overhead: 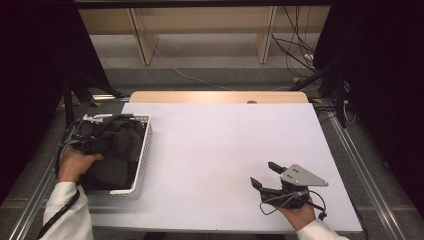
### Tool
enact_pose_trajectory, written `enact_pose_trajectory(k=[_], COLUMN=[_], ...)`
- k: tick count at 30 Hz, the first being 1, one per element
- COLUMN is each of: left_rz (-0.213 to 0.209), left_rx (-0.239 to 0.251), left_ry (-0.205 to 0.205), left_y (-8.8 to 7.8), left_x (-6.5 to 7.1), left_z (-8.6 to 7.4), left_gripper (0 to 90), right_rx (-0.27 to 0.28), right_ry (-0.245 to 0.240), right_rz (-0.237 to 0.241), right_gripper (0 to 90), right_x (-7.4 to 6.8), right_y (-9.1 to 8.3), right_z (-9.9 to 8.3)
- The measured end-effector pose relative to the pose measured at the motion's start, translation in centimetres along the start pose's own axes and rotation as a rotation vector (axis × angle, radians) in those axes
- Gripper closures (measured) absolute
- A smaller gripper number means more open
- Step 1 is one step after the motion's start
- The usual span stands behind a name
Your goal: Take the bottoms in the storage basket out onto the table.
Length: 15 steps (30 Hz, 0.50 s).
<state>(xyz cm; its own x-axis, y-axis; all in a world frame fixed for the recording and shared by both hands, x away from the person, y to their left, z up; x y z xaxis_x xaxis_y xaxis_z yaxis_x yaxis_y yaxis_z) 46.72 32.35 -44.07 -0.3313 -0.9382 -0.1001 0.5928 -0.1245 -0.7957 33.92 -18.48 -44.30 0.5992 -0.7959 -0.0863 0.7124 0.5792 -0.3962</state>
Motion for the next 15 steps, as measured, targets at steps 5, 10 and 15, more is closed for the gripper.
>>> enact_pose_trajectory(k=[5,10,15], left_rz=[0.009,0.014,-0.007], left_rx=[0.114,0.176,0.252], left_ry=[-0.03,-0.034,-0.031], left_y=[-3.0,-4.9,-7.3], left_x=[-0.7,-0.8,-0.1], left_z=[1.1,1.8,2.9], left_gripper=[72.9,72.9,73.0], right_rx=[0.002,0.002,-0.002], right_ry=[0.002,0.002,-0.001], right_rz=[0.0,0.0,0.001], right_gripper=[25.7,25.7,25.7], right_x=[0.0,0.0,0.0], right_y=[0.0,0.0,0.0], right_z=[0.0,0.0,0.0])
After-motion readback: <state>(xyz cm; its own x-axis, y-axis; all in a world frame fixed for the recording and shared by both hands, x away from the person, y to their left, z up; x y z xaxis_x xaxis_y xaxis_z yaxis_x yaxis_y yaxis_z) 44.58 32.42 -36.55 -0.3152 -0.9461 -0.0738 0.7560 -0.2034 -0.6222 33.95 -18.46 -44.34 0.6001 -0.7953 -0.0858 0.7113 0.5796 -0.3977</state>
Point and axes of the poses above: each handheld gripper's, and its own axes: y roughly forward along the jaws, z roughly out of its top, x roughly to its right, the point moved 6 cm from there along y, roughly forward along the jaws, and after that the axes turned 6 degrees about y, right-handed, at the moved point
